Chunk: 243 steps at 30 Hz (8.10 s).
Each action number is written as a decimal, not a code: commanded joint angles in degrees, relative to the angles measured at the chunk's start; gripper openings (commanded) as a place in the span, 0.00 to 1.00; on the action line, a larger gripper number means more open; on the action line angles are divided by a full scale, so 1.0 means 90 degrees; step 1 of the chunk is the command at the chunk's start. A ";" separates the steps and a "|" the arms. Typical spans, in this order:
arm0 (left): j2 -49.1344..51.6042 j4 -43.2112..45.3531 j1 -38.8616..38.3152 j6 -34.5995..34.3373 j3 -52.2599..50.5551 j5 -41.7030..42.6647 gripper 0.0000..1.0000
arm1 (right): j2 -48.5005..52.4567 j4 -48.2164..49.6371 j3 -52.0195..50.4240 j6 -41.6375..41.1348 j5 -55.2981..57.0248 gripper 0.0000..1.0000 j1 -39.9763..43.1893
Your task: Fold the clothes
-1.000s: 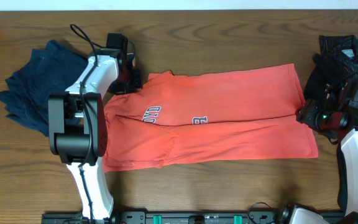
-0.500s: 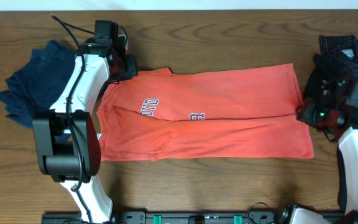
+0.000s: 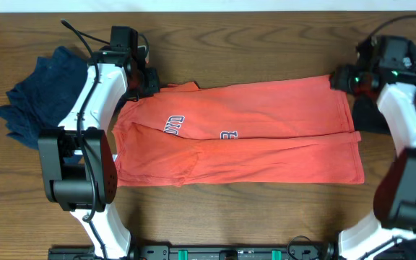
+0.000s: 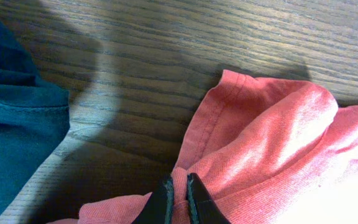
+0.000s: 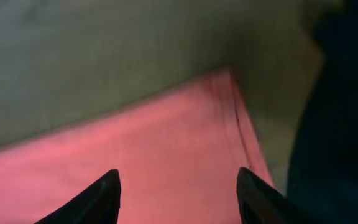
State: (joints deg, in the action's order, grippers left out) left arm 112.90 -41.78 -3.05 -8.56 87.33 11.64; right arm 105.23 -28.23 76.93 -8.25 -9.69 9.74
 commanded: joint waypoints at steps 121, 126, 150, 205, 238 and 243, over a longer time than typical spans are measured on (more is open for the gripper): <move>-0.2276 -0.5952 -0.0658 0.0075 0.0010 0.0464 0.06 | -0.0068 -0.5115 0.0087 -0.0605 0.3079 0.06 -0.0112; -0.2844 -0.6023 -0.0714 -0.0182 -0.0189 0.0464 0.06 | -0.0068 -0.5209 0.0087 -0.0602 0.3077 0.06 -0.0112; -0.3116 -0.1095 -0.0714 -0.0301 -0.3082 0.0510 0.68 | -0.0068 -0.4979 -0.0238 -0.0597 0.2528 0.31 -0.0114; -0.2781 0.1122 -0.3237 -0.2584 -0.2956 0.0622 0.46 | -0.0068 -0.4913 -0.0238 -0.0597 0.2528 0.32 -0.0114; -0.1105 0.2759 -0.3730 -0.3752 -0.3655 0.0323 0.27 | -0.0068 -0.4991 -0.0238 -0.0529 0.2528 0.33 -0.0114; -0.1103 0.2754 -0.3772 -0.3616 -0.3645 0.0318 0.27 | -0.0068 -0.4981 -0.0238 -0.0532 0.2531 0.34 -0.0112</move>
State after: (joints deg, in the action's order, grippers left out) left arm 101.84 -16.56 -36.71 -41.78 54.72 14.83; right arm 104.53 -73.03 75.05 -13.17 12.84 8.56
